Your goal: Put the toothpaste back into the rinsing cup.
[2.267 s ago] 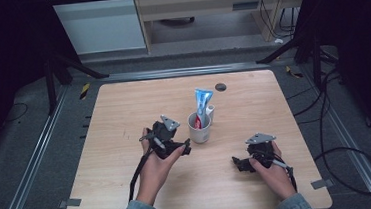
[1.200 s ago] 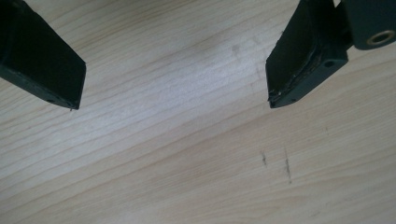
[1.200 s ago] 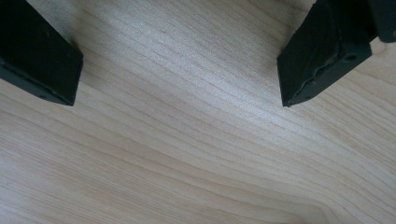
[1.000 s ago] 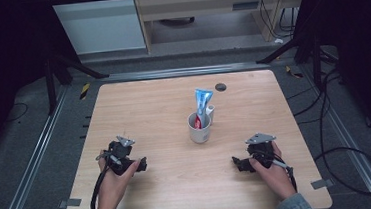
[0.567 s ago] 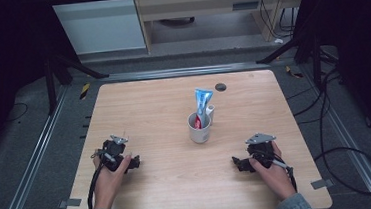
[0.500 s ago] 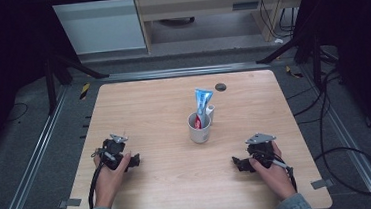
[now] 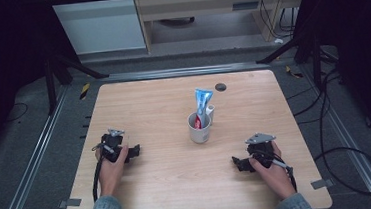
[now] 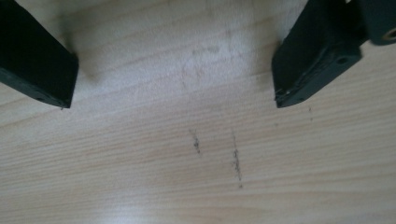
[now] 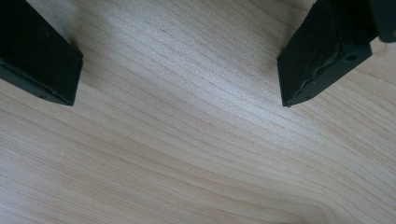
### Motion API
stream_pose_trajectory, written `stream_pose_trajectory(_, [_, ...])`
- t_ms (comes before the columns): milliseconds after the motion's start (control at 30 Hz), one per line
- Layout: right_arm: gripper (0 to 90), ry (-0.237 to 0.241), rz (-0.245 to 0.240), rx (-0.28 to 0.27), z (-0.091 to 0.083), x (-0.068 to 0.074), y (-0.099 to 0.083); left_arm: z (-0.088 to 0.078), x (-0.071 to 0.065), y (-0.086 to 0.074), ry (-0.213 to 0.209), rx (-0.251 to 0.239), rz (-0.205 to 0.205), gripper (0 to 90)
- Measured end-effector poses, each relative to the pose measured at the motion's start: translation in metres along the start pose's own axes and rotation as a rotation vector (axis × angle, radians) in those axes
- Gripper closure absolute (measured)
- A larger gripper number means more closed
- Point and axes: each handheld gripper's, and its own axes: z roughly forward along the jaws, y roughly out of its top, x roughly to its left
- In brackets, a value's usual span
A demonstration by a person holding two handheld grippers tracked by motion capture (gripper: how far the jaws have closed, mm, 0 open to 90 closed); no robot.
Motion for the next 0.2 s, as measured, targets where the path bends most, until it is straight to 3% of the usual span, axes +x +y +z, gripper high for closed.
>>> stream_pose_trajectory(200, [0.4, -0.005, 0.005, 0.003, -0.0005, 0.0009, -0.0002, -0.0004, 0.0007, -0.0004, -0.002, 0.000, 0.001, 0.0])
